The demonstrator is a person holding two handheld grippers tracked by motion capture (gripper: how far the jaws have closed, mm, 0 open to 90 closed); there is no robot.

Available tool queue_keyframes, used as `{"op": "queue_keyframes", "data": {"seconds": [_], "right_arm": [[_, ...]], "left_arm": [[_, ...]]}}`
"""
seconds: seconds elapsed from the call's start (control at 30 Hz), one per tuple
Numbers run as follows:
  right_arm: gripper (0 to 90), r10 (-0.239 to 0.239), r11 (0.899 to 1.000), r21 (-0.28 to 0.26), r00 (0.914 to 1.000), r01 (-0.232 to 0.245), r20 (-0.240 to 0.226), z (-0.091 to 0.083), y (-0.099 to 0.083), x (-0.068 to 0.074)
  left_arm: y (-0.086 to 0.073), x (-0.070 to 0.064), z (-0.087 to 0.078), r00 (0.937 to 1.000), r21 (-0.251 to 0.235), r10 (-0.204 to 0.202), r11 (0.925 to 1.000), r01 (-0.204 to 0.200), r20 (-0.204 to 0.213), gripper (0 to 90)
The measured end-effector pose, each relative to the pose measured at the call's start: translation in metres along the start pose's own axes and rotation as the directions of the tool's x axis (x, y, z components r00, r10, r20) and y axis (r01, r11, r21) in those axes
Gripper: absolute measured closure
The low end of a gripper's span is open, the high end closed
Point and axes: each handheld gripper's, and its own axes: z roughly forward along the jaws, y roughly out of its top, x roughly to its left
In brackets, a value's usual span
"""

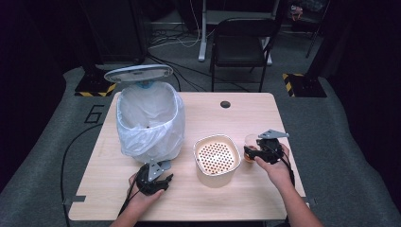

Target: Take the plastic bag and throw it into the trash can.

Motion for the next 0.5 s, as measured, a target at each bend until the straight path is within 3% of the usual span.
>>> {"op": "queue_keyframes", "data": {"seconds": [0.5], "right_arm": [[36.7, -0.034, 0.999, -0.018, 0.9993, 0.034, -0.014, -0.028, 0.021, 0.007]], "left_arm": [[0.0, 0.0, 0.0, 1.0, 0.0, -0.001, 1.0, 0.001, 0.0, 36.3]]}}
